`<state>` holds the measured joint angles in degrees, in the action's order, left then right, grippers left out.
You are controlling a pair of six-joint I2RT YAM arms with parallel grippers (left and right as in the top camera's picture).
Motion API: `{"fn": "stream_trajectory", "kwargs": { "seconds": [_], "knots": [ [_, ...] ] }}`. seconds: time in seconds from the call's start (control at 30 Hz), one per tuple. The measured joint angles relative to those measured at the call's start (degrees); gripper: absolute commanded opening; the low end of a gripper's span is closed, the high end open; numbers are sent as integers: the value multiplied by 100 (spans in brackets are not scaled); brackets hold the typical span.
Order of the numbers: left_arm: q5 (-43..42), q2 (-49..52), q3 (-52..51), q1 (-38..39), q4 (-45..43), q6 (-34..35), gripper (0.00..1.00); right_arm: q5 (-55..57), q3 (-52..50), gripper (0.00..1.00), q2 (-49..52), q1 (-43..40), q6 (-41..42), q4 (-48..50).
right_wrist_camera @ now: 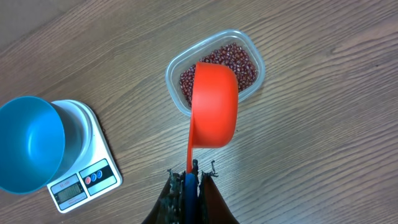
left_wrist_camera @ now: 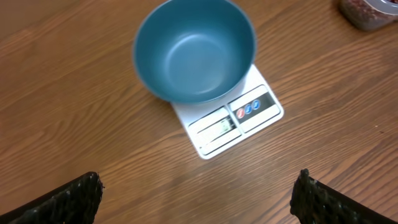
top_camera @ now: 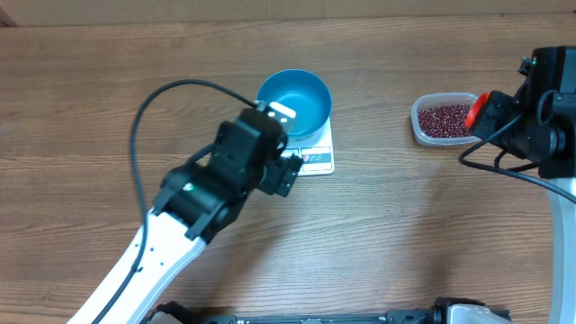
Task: Scoop item into bowl and weigh 150g on scale
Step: 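Pull the left gripper back from the scale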
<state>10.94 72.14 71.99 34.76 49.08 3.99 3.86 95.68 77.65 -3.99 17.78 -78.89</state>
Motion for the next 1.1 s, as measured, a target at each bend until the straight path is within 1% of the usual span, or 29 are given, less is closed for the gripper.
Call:
{"fn": "stream_trajectory", "kwargs": {
  "seconds": [0.2,0.37,0.93,1.1],
  "knots": [
    [-264,-264,0,-219,168,-101,100,0,0,4,-2,0,0,-2],
    [-481,-326,0,-219,175,-122,100,0,0,4,0,0,0,2],
    [-540,-195,0,-219,179,-122,100,0,0,4,11,0,-2,90],
    [-540,-195,0,-219,179,-122,100,2,0,3,205,0,-28,92]
  ]
}}
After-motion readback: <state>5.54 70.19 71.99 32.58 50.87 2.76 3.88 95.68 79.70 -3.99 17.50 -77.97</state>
